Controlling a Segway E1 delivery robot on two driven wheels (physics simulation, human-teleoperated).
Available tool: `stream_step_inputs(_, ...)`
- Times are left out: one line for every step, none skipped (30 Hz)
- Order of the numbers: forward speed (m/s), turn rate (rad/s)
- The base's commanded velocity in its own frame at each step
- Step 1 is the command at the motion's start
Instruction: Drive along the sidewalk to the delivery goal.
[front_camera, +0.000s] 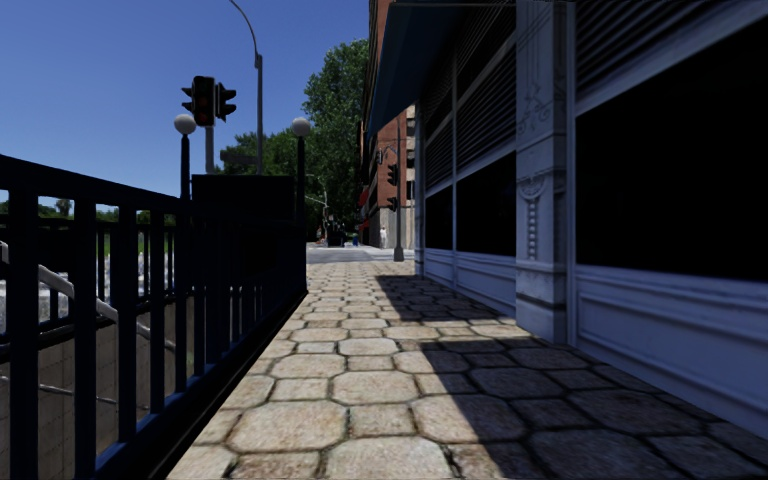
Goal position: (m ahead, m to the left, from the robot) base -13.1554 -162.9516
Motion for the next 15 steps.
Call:
stream_step_inputs(2.00, 0.00)
stream_step_inputs(2.00, 0.00)
stream_step_inputs(2.00, 0.00)
stream_step_inputs(2.00, 0.00)
stream_step_inputs(2.00, 0.00)
stream_step_inputs(2.00, 0.00)
stream_step_inputs(2.00, 0.00)
stream_step_inputs(2.00, 0.00)
stream_step_inputs(2.00, 0.00)
stream_step_inputs(2.00, 0.00)
stream_step_inputs(2.00, 0.00)
stream_step_inputs(2.00, 0.00)
stream_step_inputs(2.00, 0.00)
stream_step_inputs(2.00, 0.00)
stream_step_inputs(2.00, 0.00)
